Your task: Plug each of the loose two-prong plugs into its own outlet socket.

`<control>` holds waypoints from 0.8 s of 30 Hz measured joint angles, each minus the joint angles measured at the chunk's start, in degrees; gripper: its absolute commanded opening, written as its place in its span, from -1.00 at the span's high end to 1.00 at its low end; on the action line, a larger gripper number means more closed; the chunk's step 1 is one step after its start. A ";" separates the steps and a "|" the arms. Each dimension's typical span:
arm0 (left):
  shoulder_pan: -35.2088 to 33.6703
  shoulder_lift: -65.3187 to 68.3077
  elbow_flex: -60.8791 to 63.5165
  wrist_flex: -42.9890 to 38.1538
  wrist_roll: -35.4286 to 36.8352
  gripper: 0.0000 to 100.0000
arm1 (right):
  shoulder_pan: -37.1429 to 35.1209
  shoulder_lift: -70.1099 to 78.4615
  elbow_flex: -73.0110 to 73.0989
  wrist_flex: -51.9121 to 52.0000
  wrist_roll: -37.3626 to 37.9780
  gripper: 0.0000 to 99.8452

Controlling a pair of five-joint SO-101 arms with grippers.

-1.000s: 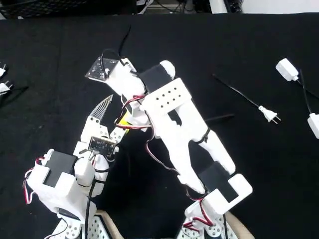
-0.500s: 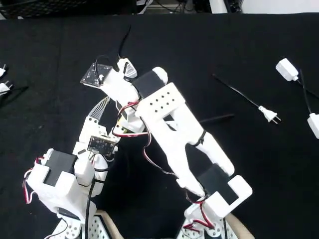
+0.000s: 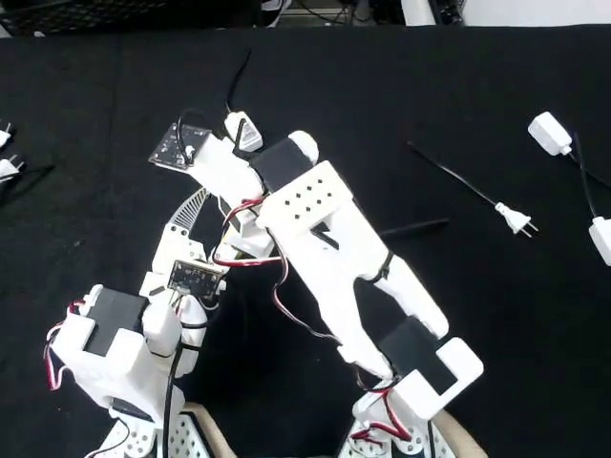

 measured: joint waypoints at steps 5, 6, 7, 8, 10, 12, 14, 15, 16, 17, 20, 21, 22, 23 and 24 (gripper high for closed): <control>0.00 0.00 0.00 0.00 0.00 0.52 | -0.09 0.00 0.00 0.35 0.00 0.73; 0.00 0.00 0.00 0.00 0.00 0.52 | -0.09 0.00 0.00 0.97 0.00 0.73; 0.00 0.00 0.00 0.00 0.00 0.52 | -0.09 0.00 0.00 1.85 0.00 0.73; 0.00 0.00 0.00 0.00 0.00 0.52 | -0.09 0.00 0.00 2.73 0.00 0.73; 0.09 0.00 0.00 0.00 0.00 0.52 | -0.09 0.00 0.00 4.22 0.09 0.73; 0.09 0.00 -0.09 0.00 0.00 0.52 | -0.09 0.00 0.18 5.01 0.09 0.73; 0.00 0.00 -0.09 0.00 0.00 0.52 | 0.62 0.00 0.18 5.10 0.18 0.73; -0.09 0.00 -0.09 0.00 0.00 0.52 | 1.41 0.00 0.18 5.10 0.18 0.73; -0.09 0.00 -0.09 0.00 0.09 0.52 | 2.29 0.00 0.18 5.01 0.18 0.72; -0.09 0.00 -0.09 0.00 0.09 0.52 | 2.99 0.00 0.18 4.48 0.00 0.70; -0.09 0.00 -0.09 0.00 0.09 0.52 | 5.27 0.00 0.18 3.34 -1.93 0.55; -0.09 0.00 -0.09 0.00 0.09 0.52 | 5.89 0.00 0.18 3.08 -2.55 0.51; -0.09 0.00 -0.09 0.00 0.09 0.52 | 6.51 0.00 0.18 2.99 -2.81 0.48; -0.09 0.00 -0.09 0.00 0.09 0.52 | 6.77 0.00 0.18 2.99 -2.90 0.47; -0.09 0.00 -0.09 0.00 0.09 0.52 | 6.95 0.00 0.18 2.99 -2.90 0.47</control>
